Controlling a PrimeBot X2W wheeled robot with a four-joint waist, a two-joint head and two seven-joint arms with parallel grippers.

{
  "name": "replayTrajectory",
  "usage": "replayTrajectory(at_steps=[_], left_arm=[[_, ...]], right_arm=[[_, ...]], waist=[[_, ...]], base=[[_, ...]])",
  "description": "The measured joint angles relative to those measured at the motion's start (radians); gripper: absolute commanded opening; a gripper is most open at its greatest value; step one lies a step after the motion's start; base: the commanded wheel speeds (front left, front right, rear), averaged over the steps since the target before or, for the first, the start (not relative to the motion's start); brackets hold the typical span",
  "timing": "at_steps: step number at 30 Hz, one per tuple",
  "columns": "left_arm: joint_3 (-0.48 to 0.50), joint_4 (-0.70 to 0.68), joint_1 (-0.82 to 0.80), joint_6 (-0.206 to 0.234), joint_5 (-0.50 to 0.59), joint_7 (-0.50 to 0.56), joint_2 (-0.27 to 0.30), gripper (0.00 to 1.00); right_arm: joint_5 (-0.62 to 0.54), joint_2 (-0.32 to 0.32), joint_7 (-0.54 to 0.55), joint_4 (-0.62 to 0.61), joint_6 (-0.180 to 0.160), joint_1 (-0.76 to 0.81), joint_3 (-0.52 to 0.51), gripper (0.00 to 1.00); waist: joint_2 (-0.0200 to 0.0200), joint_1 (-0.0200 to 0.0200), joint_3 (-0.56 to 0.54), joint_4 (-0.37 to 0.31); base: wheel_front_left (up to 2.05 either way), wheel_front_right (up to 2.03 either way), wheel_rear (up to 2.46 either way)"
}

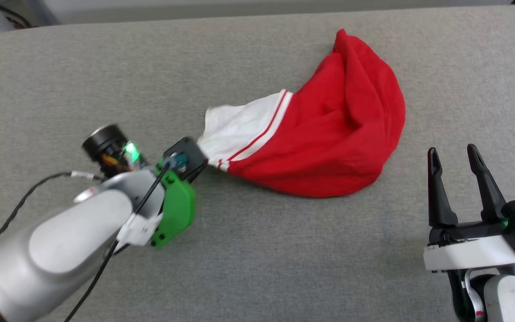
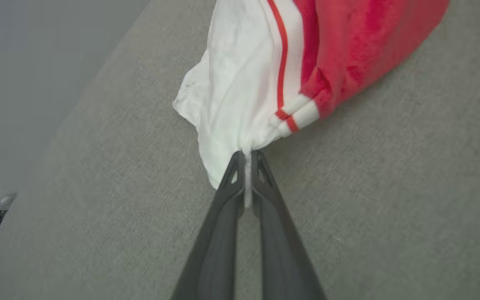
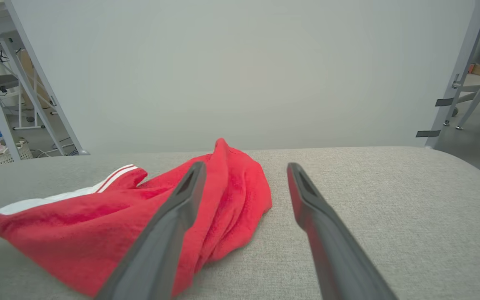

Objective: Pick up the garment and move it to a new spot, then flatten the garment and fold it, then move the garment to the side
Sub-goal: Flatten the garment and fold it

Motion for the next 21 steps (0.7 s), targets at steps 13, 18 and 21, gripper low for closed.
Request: replayTrajectory(at_steps=[13, 18, 21], left_arm=[[0.014, 0.083, 0.33, 0.117, -0.164, -0.13, 0.048, 0.0], [0.035, 0.105, 0.365, 0.121, -0.211, -0.174, 0.014, 0.0], [0.057, 0.111, 0.384, 0.165, -0.202, -0.26, -0.007, 1.0]], right_arm=[[-0.013, 0.0, 0.0, -0.002, 0.0, 0.024, -0.006, 1.0], [-0.023, 0.0, 0.0, 0.0, 0.0, 0.04, -0.018, 1.0], [-0.032, 0.0, 0.0, 0.002, 0.0, 0.047, -0.027, 1.0]], waist=[[0.0, 0.0, -0.056, 0.079], [0.0, 0.0, -0.069, 0.091], [0.0, 0.0, -0.084, 0.097]], base=[[0.0, 0.0, 0.0], [0.0, 0.0, 0.0], [0.0, 0.0, 0.0]])
